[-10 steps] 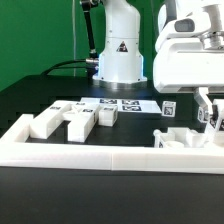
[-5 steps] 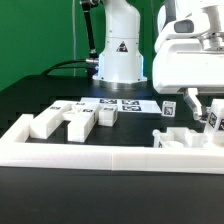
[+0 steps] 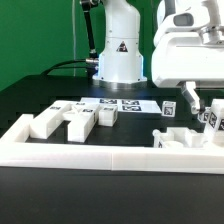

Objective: Assemble chair

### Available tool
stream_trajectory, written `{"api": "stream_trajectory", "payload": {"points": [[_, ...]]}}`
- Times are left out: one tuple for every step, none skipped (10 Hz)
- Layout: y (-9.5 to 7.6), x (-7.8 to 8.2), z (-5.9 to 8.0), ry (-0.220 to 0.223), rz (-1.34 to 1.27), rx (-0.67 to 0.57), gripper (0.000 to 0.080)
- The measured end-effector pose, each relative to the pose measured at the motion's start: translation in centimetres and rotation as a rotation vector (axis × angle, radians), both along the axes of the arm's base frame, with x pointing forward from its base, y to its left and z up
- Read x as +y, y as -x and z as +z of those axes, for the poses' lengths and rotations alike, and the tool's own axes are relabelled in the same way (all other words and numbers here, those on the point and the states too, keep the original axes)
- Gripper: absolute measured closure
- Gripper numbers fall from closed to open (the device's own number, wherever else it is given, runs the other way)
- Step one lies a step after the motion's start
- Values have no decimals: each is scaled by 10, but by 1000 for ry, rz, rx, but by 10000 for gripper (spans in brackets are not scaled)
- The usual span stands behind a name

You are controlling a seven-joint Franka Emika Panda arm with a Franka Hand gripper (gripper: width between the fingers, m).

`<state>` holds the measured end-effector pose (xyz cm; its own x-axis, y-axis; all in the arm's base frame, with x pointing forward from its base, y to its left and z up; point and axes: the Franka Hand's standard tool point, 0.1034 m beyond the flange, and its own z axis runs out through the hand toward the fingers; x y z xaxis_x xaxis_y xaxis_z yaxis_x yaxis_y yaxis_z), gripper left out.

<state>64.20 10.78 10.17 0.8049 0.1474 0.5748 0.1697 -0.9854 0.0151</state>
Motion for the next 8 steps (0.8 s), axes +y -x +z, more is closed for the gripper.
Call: {"api": "stream_trajectory", "payload": {"points": [[-1, -1, 6, 0, 1, 21, 151], [-2, 0, 10, 0, 3, 36, 151], [-2, 0, 6, 1, 3, 32, 151], [-1, 0, 5, 1, 3, 35, 151], [3, 2, 1, 3, 9, 111, 151], [7, 5, -1, 7, 17, 240, 151], [2, 1, 2, 12, 14, 300, 151], [1, -2, 0, 17, 12, 350, 151]]}}
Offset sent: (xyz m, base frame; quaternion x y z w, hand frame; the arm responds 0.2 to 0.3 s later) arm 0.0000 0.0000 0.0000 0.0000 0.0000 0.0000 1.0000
